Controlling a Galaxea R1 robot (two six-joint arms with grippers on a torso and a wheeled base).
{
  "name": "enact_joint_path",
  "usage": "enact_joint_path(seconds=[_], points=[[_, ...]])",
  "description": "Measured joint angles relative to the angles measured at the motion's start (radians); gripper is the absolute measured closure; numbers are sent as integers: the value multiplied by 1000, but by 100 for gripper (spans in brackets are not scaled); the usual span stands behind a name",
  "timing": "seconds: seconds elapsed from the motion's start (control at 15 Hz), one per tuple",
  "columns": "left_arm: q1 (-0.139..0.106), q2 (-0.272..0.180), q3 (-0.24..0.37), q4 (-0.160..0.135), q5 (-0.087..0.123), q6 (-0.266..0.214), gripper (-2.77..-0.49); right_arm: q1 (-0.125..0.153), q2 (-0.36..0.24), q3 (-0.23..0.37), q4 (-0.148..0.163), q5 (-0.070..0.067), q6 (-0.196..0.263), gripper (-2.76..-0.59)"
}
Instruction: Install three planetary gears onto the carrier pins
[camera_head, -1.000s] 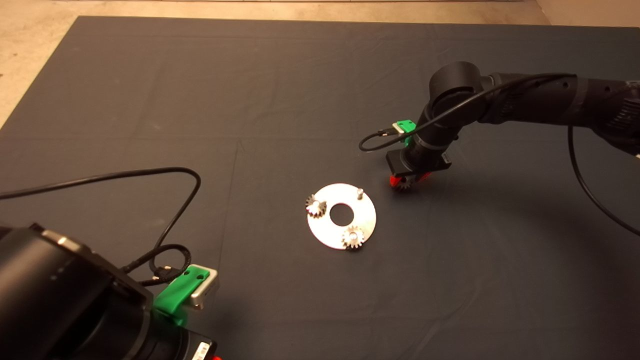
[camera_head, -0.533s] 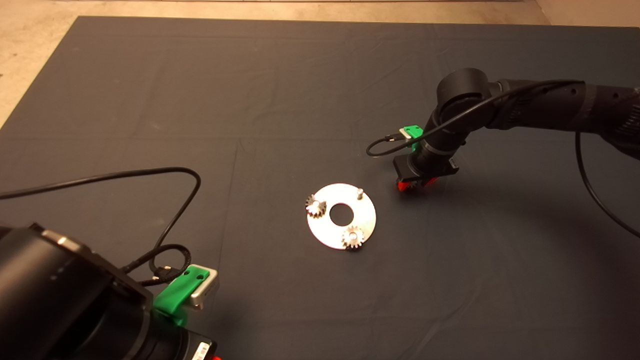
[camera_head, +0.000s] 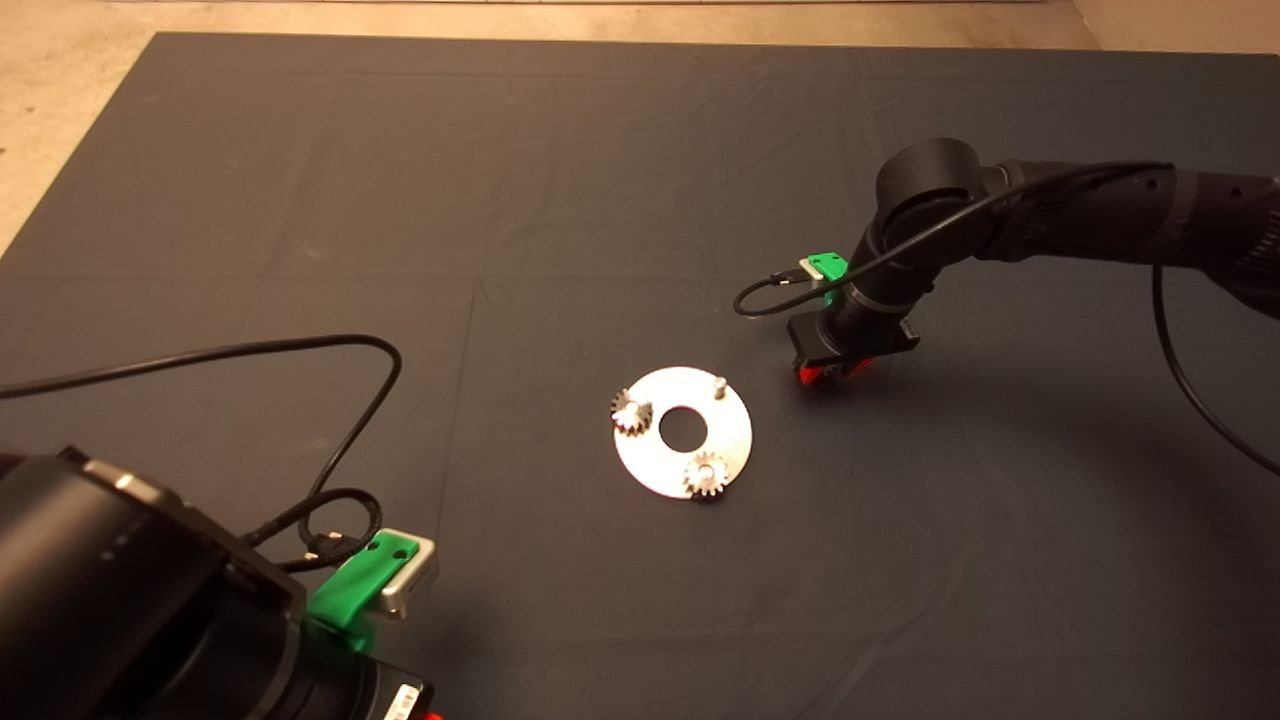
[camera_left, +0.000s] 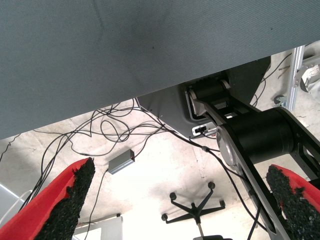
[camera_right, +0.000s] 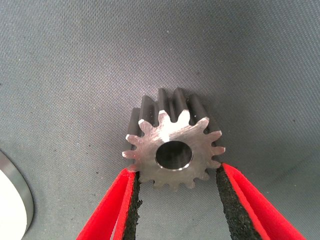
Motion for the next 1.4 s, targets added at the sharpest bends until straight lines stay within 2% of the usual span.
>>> enact_joint_path(seconds=[0.27, 0.53, 0.87, 1.4], points=[[0, 0, 0, 0, 0, 0, -248, 0, 0, 0, 0, 0, -4, -110], [0, 0, 0, 0, 0, 0, -248, 0, 1, 0, 0, 0, -46, -116], [0, 0, 0, 0, 0, 0, -248, 0, 4, -14, 0, 0, -65, -144], [0, 0, 0, 0, 0, 0, -248, 1, 7, -51, 7, 3, -94, -144]])
